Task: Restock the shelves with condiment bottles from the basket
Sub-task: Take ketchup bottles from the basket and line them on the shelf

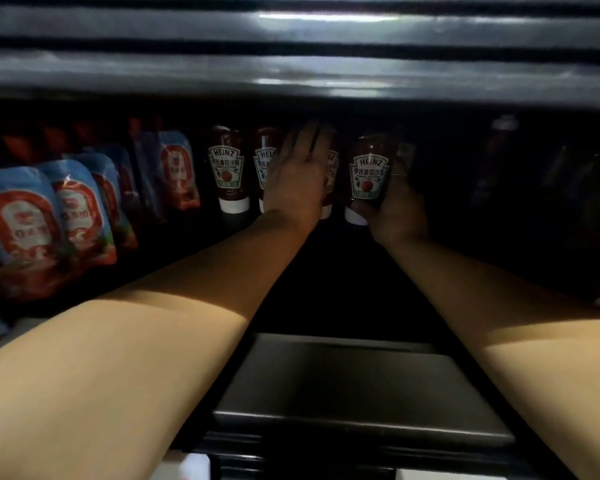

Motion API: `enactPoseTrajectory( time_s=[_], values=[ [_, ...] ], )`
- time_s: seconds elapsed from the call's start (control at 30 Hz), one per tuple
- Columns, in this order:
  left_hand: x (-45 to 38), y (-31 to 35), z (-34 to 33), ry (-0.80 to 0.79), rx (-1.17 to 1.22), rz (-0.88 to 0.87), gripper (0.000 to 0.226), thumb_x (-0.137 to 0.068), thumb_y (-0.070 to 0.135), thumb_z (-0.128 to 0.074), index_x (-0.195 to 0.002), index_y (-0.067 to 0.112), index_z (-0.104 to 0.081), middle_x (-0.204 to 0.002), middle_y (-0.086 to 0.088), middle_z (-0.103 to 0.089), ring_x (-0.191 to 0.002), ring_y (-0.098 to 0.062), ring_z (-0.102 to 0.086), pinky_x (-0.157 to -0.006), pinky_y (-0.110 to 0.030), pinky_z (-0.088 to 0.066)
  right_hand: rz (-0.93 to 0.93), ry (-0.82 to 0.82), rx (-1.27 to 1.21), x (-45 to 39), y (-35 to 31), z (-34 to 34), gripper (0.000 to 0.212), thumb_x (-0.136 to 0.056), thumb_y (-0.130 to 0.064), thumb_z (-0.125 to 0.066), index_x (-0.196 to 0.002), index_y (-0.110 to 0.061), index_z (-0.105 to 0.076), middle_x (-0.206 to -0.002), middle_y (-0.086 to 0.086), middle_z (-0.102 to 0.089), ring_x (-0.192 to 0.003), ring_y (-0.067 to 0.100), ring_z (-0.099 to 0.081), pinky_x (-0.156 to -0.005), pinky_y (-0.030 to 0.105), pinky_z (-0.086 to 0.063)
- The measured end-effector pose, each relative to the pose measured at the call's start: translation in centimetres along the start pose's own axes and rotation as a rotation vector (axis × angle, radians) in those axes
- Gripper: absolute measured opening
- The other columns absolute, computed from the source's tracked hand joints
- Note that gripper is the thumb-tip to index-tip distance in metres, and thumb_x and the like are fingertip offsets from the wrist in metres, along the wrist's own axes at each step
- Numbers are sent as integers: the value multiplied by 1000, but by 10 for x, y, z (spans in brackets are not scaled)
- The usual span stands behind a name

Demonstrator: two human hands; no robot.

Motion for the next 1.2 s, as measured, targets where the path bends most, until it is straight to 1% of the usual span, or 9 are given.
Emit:
enactPoseTrajectory(
  time_s=[0.1,0.17,0.23,0.43,0.5,0.6,0.77,0.97,1.2],
  values=[
    [-4,-6,-2,81,-44,-13,74,-83,4,-67,-152,7,-38,-154,-17,-42,-137,-38,-43,-114,-44,-30,-10,-10,54,-8,0,-5,67,-84,-15,-80,-142,-12,-47,-137,9,-61,-119,19,-58,-87,17,-37],
    [-5,-9,-6,122,-81,-39,73,-82,9,-69,-150,7,-41,-151,-16,-46,-138,-34,-44,-117,-45,-26,-11,-22,115,-12,1,-10,56,-88,-21,-77,-137,-9,-52,-133,12,-62,-118,26,-60,-86,22,-37],
    [-5,-12,-11,111,-89,-52,77,-82,15,-71,-152,10,-39,-154,-12,-43,-143,-29,-39,-120,-45,-19,-9,-16,122,-13,4,-15,50,-91,-21,-75,-134,-7,-54,-129,14,-63,-113,26,-61,-82,23,-36],
    [-1,-18,-10,79,-79,-52,92,-86,22,-71,-160,18,-17,-166,-5,-20,-156,-26,-5,-123,-55,-5,-19,5,9,-12,2,-14,70,-85,-20,-81,-144,-12,-45,-138,9,-59,-127,27,-56,-98,27,-42],
    [6,-26,-4,95,-2,87,111,-78,43,-79,-161,18,-10,-167,-9,-13,-156,-29,-2,-122,-55,-4,3,4,0,-11,1,-11,71,-83,-21,-82,-143,-12,-46,-137,9,-61,-126,26,-57,-96,23,-41],
    [16,-47,3,113,180,478,141,-59,67,-83,-160,16,1,-167,-16,-3,-155,-34,-2,-121,-57,-6,-19,-16,9,-10,-1,-10,71,-81,-24,-85,-140,-11,-48,-135,9,-62,-125,27,-58,-98,27,-44],
    [27,-75,-3,-13,413,927,157,-52,66,-89,-158,6,9,-166,-22,2,-154,-37,0,-124,-46,-12,-38,-26,30,-9,-4,-10,66,-81,-22,-85,-136,-10,-50,-134,9,-63,-125,27,-59,-101,33,-49],
    [23,-74,-14,-137,474,932,151,-56,56,-93,-158,5,5,-163,-19,-14,-149,-35,-25,-114,-44,-35,-30,-19,46,-10,-1,-12,64,-85,-23,-82,-137,-7,-48,-137,10,-60,-127,27,-57,-94,25,-42],
    [24,-70,-11,-167,432,912,143,-63,47,-92,-158,4,6,-162,-20,-13,-149,-38,-24,-113,-46,-36,-26,-38,35,-11,0,-14,62,-87,-22,-80,-138,-6,-48,-139,11,-59,-128,27,-56,-100,29,-46]
  ],
)
Point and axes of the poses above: each hand's wrist, its own x-axis away from the middle knuckle, its own z-axis out of the back of the hand, y = z × x, the point moved 2 cm from there along -x, towards the middle knuckle
